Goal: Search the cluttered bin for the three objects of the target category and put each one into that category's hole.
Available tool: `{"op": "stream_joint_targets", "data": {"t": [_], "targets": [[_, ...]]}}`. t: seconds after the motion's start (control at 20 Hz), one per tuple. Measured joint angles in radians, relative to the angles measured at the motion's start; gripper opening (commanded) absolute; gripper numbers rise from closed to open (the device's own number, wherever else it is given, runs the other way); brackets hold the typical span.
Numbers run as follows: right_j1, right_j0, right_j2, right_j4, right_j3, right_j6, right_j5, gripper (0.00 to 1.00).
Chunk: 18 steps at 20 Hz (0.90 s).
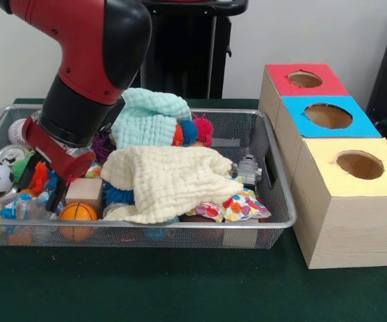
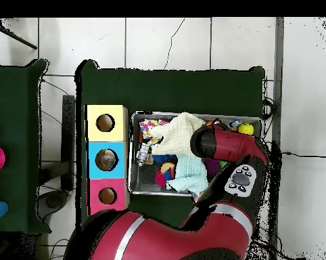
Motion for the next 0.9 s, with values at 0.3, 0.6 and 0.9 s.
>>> {"op": "stream_joint_targets", "data": {"t": [0.3, 0.6, 0.9], "targets": [[0.000, -0.001, 0.000, 0.006, 0.005, 0.000, -0.040, 1.00], [0.001, -0.011, 0.000, 0.021, 0.007, 0.000, -0.081, 1.00], [0.001, -0.031, 0.008, 0.023, 0.008, 0.000, -0.091, 1.00]]}}
